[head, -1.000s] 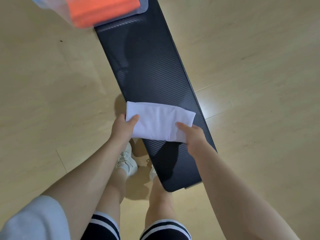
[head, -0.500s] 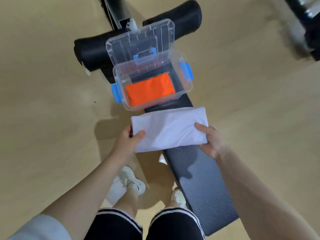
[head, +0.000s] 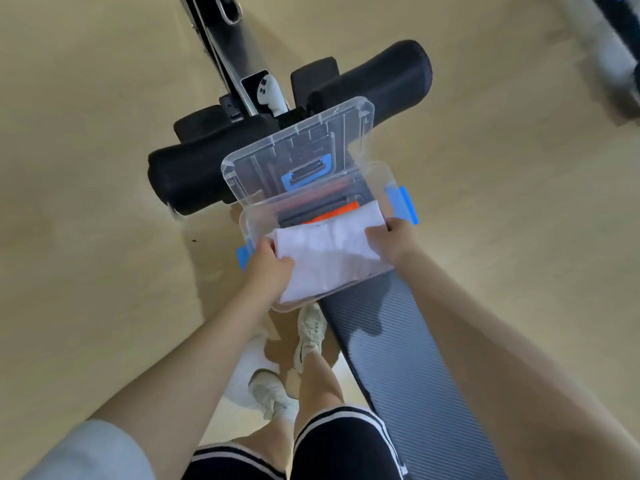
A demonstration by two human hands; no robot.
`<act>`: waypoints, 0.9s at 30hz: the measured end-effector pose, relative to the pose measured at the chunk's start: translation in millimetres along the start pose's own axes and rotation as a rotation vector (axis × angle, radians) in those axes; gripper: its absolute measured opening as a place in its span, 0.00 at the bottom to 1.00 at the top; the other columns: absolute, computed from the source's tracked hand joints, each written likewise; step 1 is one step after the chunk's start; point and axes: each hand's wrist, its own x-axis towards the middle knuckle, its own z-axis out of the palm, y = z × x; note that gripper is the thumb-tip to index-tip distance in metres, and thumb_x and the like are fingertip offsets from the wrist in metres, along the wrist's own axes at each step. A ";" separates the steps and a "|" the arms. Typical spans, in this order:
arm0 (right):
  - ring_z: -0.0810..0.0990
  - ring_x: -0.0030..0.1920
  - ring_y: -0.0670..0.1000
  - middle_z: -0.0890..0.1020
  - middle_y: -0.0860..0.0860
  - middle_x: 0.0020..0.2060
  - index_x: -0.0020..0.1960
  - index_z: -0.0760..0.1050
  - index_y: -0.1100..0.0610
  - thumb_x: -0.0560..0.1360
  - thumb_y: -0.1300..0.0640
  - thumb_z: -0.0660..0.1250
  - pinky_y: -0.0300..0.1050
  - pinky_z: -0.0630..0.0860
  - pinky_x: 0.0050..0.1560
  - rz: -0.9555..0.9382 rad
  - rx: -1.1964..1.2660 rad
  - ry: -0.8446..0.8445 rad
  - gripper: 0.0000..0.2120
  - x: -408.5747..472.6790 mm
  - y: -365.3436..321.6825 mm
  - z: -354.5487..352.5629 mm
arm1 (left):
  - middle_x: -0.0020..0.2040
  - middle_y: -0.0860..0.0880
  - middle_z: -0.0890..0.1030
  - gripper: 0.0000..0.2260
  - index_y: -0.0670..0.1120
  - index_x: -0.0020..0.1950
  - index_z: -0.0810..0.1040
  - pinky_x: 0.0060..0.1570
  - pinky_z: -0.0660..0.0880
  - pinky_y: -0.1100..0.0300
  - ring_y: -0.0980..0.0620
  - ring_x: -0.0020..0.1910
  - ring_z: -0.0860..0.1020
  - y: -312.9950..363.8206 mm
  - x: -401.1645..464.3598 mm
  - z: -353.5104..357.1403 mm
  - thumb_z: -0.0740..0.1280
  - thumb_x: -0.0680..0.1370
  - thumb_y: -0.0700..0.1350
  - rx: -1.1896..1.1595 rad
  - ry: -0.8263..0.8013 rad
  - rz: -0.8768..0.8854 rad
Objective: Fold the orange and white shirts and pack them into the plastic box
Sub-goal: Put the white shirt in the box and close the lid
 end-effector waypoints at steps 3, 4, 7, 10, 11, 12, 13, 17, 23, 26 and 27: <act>0.71 0.37 0.55 0.70 0.49 0.28 0.33 0.68 0.56 0.73 0.57 0.60 0.42 0.62 0.31 -0.001 -0.091 -0.014 0.10 22.2 -5.4 6.1 | 0.59 0.41 0.76 0.17 0.40 0.64 0.69 0.47 0.70 0.56 0.40 0.57 0.75 10.3 24.3 12.9 0.58 0.75 0.36 0.064 0.025 -0.102; 0.72 0.39 0.55 0.72 0.50 0.30 0.37 0.71 0.57 0.74 0.56 0.60 0.43 0.63 0.32 -0.008 -0.110 -0.033 0.09 29.6 -5.9 7.5 | 0.60 0.41 0.75 0.17 0.40 0.65 0.68 0.48 0.69 0.56 0.40 0.58 0.74 13.2 31.2 16.9 0.58 0.76 0.36 0.082 0.033 -0.134; 0.77 0.48 0.59 0.79 0.57 0.44 0.52 0.74 0.61 0.76 0.57 0.58 0.44 0.68 0.41 0.022 -0.152 -0.062 0.11 47.7 -8.2 9.6 | 0.61 0.38 0.73 0.19 0.37 0.66 0.67 0.50 0.71 0.53 0.39 0.60 0.73 13.9 48.4 29.0 0.61 0.74 0.35 0.159 0.027 -0.198; 0.77 0.54 0.62 0.79 0.60 0.55 0.61 0.70 0.62 0.76 0.57 0.58 0.49 0.74 0.46 0.020 -0.231 -0.034 0.16 54.7 -7.9 15.4 | 0.65 0.38 0.70 0.27 0.36 0.69 0.61 0.51 0.72 0.53 0.39 0.61 0.73 19.2 50.0 37.5 0.66 0.73 0.37 0.282 0.018 -0.228; 0.77 0.57 0.61 0.77 0.59 0.59 0.65 0.68 0.61 0.77 0.57 0.59 0.51 0.75 0.50 -0.013 -0.227 -0.023 0.18 52.7 -8.7 17.6 | 0.67 0.39 0.67 0.28 0.38 0.70 0.59 0.53 0.72 0.52 0.39 0.62 0.71 22.7 47.5 40.1 0.66 0.73 0.38 0.348 0.029 -0.165; 0.75 0.60 0.60 0.73 0.57 0.63 0.67 0.66 0.60 0.77 0.57 0.59 0.53 0.74 0.54 -0.062 -0.218 -0.016 0.19 48.5 -8.5 20.5 | 0.68 0.41 0.64 0.28 0.40 0.70 0.59 0.56 0.71 0.52 0.40 0.63 0.69 25.9 43.8 41.7 0.66 0.74 0.40 0.410 0.041 -0.062; 0.73 0.62 0.59 0.70 0.56 0.66 0.68 0.65 0.58 0.78 0.58 0.59 0.53 0.74 0.56 -0.122 -0.223 -0.012 0.19 45.0 -7.9 23.4 | 0.69 0.42 0.63 0.26 0.42 0.70 0.60 0.58 0.69 0.52 0.42 0.65 0.68 29.1 41.9 44.0 0.65 0.75 0.40 0.465 0.034 0.052; 0.55 0.74 0.59 0.55 0.56 0.74 0.71 0.59 0.58 0.78 0.58 0.58 0.54 0.59 0.71 -0.259 -0.608 -0.170 0.23 38.1 1.8 36.7 | 0.73 0.44 0.60 0.23 0.43 0.72 0.59 0.64 0.66 0.53 0.44 0.69 0.64 19.4 57.4 51.6 0.59 0.78 0.44 0.763 -0.242 0.138; 0.40 0.76 0.56 0.42 0.57 0.76 0.75 0.38 0.62 0.78 0.57 0.53 0.54 0.45 0.75 0.005 -0.745 -0.271 0.32 56.5 13.4 41.4 | 0.76 0.44 0.52 0.25 0.38 0.73 0.55 0.62 0.66 0.51 0.42 0.70 0.63 2.3 84.7 45.9 0.57 0.78 0.42 0.956 -0.417 -0.033; 0.55 0.74 0.59 0.52 0.57 0.76 0.74 0.52 0.61 0.79 0.56 0.54 0.55 0.63 0.69 -0.031 -0.648 -0.162 0.26 46.8 -10.6 36.3 | 0.72 0.43 0.63 0.21 0.41 0.71 0.62 0.62 0.68 0.50 0.42 0.65 0.70 29.5 79.4 30.4 0.59 0.78 0.43 0.809 -0.345 0.119; 0.63 0.71 0.59 0.59 0.57 0.74 0.71 0.59 0.61 0.79 0.56 0.54 0.54 0.67 0.65 -0.118 -0.603 -0.092 0.22 40.8 -20.6 33.3 | 0.71 0.45 0.66 0.20 0.42 0.70 0.64 0.62 0.69 0.51 0.44 0.65 0.71 43.4 74.4 20.3 0.59 0.78 0.43 0.752 -0.303 0.214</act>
